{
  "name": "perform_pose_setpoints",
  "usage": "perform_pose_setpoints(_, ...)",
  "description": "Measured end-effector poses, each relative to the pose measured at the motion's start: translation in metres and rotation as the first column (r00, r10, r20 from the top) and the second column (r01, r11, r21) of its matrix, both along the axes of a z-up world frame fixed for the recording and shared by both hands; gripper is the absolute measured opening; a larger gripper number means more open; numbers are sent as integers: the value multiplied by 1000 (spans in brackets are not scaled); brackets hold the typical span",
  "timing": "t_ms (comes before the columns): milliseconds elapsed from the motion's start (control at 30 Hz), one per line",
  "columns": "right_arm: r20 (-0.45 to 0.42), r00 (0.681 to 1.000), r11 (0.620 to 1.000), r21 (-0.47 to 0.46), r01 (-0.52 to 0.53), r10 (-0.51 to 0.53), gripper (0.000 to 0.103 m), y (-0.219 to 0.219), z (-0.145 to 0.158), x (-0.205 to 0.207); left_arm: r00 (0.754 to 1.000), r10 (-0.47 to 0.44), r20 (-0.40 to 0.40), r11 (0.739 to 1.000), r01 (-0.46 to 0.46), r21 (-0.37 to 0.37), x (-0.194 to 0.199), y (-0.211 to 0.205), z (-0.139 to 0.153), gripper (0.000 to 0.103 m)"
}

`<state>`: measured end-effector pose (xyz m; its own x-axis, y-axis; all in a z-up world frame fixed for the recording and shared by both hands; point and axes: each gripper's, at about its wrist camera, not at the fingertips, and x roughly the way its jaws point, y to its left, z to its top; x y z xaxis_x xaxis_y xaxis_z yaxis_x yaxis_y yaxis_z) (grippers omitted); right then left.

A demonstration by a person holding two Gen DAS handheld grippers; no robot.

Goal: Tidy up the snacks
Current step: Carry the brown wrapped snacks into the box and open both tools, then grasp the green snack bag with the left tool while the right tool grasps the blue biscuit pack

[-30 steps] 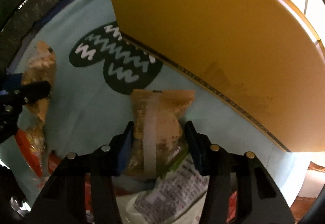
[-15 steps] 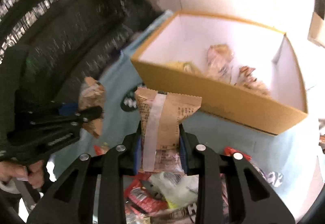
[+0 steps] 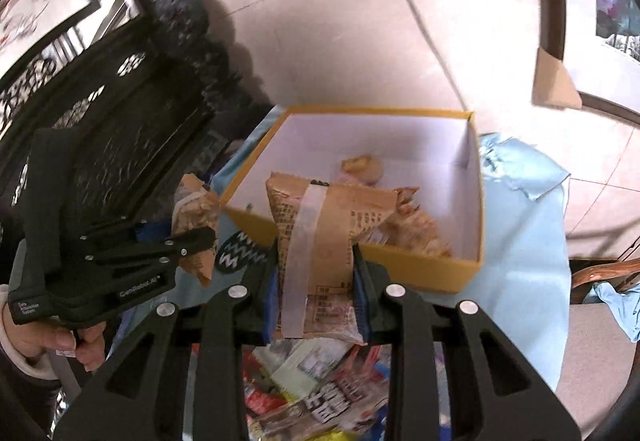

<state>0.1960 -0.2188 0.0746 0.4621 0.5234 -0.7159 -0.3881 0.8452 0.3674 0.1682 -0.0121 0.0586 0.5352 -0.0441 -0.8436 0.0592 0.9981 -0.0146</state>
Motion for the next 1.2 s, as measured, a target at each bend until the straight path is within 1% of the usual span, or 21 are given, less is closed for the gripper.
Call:
perform_pose_setpoints(133,8,1000,1000,9,25,-25,31,-9,-3,30,1000,-9,4,1000,9,18,25,-9,3,30)
perform_pose_setpoints(267,-13,999,999,12,39,-39,31,-7,-15,66,1000,-11,-10,999,11,32,58,-14,-2,30)
perform_pose_setpoints(367,-39,998,999,6,48,-48,31,-2,-29,87,999,7,-32,1000,-7,14,88,-14,-10,32)
perform_pose_setpoints(400,-53,997,998,8,57,-57,31,-1,-36,97,999,18,-35,1000,-18,7,96,-12,-13,35)
perform_pose_setpoints(433,-77,995,998,9,59,-58,33,1,-45,106,999,26,-34,1000,-26,0,105,-11,-16,54)
perform_pose_setpoints(467,-109,992,998,10,68,-67,35,2,-53,115,999,41,-34,999,-41,-2,114,-9,-20,85)
perform_pose_setpoints(500,-135,987,996,8,86,-84,38,2,-59,120,998,64,-28,998,-64,19,121,-8,-22,92)
perform_pose_setpoints(533,-151,982,994,2,111,-109,49,0,-63,123,996,83,-15,995,-82,49,124,-9,-23,93)
perform_pose_setpoints(567,-150,978,989,-1,147,-145,54,-5,-66,124,996,86,-11,994,-85,69,126,-9,-24,93)
perform_pose_setpoints(600,-140,978,988,9,155,-152,57,-8,-65,122,996,83,-14,994,-82,73,125,-9,-24,93)
perform_pose_setpoints(667,-128,980,987,23,158,-154,58,-16,-64,114,997,76,-11,995,-75,63,118,-7,-25,93)
perform_pose_setpoints(733,-141,977,986,38,164,-158,58,-24,-65,107,996,81,-27,994,-78,75,111,-5,-28,93)
perform_pose_setpoints(833,-148,975,984,43,174,-166,58,-34,-63,93,995,86,-42,994,-83,70,99,-4,-28,93)
perform_pose_setpoints(1000,-156,973,983,43,179,-170,61,-44,-57,65,995,84,-49,995,-81,66,66,-3,-20,93)
perform_pose_setpoints(1133,-147,973,982,31,184,-178,62,-55,-50,31,996,80,-44,994,-77,73,35,-4,-13,95)
perform_pose_setpoints(1200,-151,972,983,15,182,-178,62,-60,-52,13,996,78,-50,995,-75,74,17,-4,-15,95)
